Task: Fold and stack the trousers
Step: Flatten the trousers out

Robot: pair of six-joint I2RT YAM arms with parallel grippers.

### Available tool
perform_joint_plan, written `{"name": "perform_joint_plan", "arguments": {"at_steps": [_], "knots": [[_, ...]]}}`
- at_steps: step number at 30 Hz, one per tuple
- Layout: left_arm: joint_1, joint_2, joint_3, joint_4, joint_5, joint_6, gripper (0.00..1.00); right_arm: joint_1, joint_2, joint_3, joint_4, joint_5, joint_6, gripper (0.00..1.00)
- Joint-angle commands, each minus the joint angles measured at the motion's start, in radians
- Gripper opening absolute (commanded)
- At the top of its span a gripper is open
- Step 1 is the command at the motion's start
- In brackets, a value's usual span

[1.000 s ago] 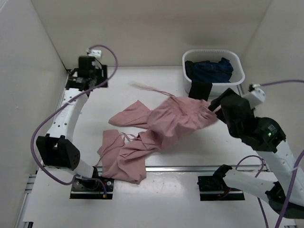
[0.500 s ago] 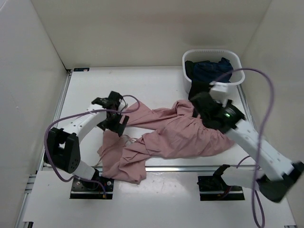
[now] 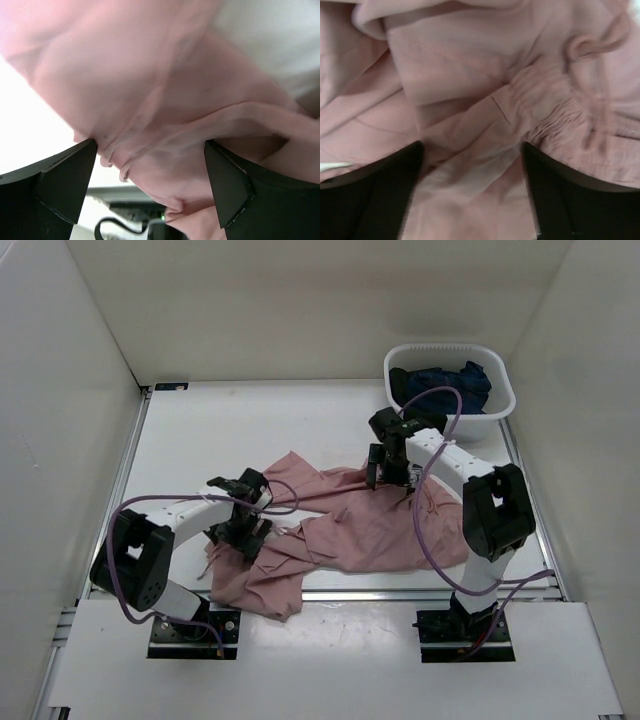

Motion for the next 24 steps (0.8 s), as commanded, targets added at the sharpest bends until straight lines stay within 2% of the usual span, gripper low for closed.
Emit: {"name": "perform_joint_plan", "arguments": {"at_steps": [1, 2, 3, 5, 10, 13, 17, 22, 24], "knots": [[0.075, -0.095, 0.084, 0.11, -0.028, -0.002, 1.0, -0.005, 0.037, -0.036, 0.069, -0.124, 0.011, 0.79], [0.095, -0.112, 0.119, 0.11, -0.012, -0.002, 1.0, -0.005, 0.046, -0.047, 0.078, -0.124, 0.011, 0.6], [0.115, -0.129, 0.135, 0.101, 0.005, -0.002, 1.0, -0.014, 0.047, -0.047, 0.078, -0.124, 0.011, 0.21], [0.163, -0.155, 0.171, 0.078, 0.043, -0.002, 1.0, -0.014, 0.033, -0.047, 0.078, -0.093, 0.03, 0.01], [0.195, -0.112, 0.178, 0.018, 0.014, -0.002, 1.0, -0.014, -0.073, -0.047, -0.006, 0.014, 0.03, 0.0], [0.249, -0.031, 0.156, 0.03, -0.041, -0.002, 1.0, -0.014, -0.224, -0.038, -0.066, 0.115, 0.04, 0.0], [0.356, 0.087, 0.23, 0.041, 0.098, -0.002, 1.0, -0.014, -0.346, -0.064, -0.096, 0.178, 0.049, 0.0], [0.376, 0.245, 0.303, 0.032, 0.261, -0.002, 1.0, -0.014, -0.403, -0.087, -0.126, 0.212, 0.049, 0.0], [0.367, 0.285, 0.313, 0.022, 0.301, -0.002, 0.7, -0.014, -0.413, -0.078, -0.147, 0.237, 0.049, 0.0]]}}
